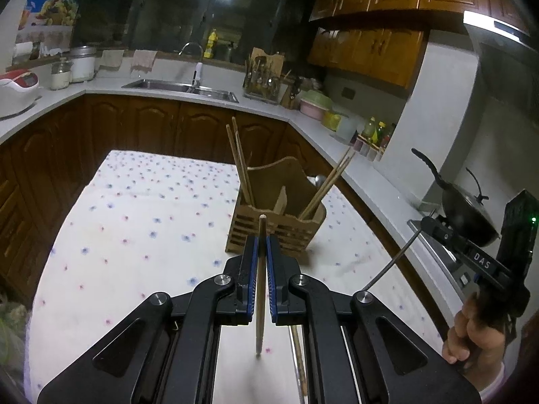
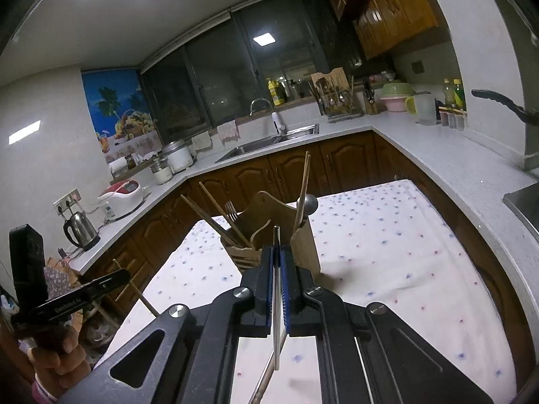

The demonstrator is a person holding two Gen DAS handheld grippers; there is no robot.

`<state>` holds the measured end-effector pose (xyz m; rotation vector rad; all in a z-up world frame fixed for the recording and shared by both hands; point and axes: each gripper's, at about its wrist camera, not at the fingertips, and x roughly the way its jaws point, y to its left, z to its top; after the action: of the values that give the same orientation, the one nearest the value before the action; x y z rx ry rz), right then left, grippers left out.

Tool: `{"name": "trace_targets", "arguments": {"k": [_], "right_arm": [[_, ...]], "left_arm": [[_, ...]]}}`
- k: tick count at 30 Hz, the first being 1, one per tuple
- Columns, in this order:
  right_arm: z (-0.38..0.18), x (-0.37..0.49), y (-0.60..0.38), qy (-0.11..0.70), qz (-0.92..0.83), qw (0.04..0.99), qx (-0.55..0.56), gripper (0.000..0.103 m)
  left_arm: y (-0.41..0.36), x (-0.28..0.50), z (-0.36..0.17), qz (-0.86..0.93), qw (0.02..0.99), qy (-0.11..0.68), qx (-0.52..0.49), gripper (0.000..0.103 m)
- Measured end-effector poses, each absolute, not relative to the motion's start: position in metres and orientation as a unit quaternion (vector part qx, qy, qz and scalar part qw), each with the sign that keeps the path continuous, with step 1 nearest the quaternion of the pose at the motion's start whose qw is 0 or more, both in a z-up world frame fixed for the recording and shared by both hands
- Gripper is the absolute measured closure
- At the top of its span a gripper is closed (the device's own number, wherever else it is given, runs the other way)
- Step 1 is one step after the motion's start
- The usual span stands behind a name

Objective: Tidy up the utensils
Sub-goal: 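Lift both chopsticks upright and carry them over the wooden holder, then drop the chopsticks into the holder by opening both grippers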

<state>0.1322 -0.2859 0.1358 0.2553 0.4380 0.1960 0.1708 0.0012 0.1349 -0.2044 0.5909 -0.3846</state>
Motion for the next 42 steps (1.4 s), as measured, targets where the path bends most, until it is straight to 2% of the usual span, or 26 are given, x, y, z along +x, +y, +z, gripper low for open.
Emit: {"name": "trace_targets", "arguments": {"k": [7, 14, 20, 27, 42], "right_arm": [[0.152, 0.155, -0.283, 0.198, 0.098, 0.968, 0.122, 0.099], [0.184, 0.183, -0.287, 0.152, 0.093, 0.976, 0.126, 0.099], [0.209, 0.212, -0.284, 0.116, 0.081, 0.982, 0.123, 0.099], [0.200, 0.239, -0.283, 0.107, 0.063, 0.986, 0.113, 0.099], [0.129, 0.265, -0.281, 0.182, 0.063, 0.974, 0.120, 0.099]], "left_arm": [[0.000, 0.190, 0.166, -0.183, 0.946, 0.249, -0.100, 0.098], [-0.007, 0.221, 0.217, -0.172, 0.963, 0.177, -0.108, 0.098], [-0.014, 0.251, 0.237, -0.151, 0.972, 0.139, -0.118, 0.098], [-0.023, 0.289, 0.211, -0.125, 0.971, 0.146, -0.143, 0.098], [-0.038, 0.310, 0.126, -0.115, 0.958, 0.227, -0.135, 0.098]]}}
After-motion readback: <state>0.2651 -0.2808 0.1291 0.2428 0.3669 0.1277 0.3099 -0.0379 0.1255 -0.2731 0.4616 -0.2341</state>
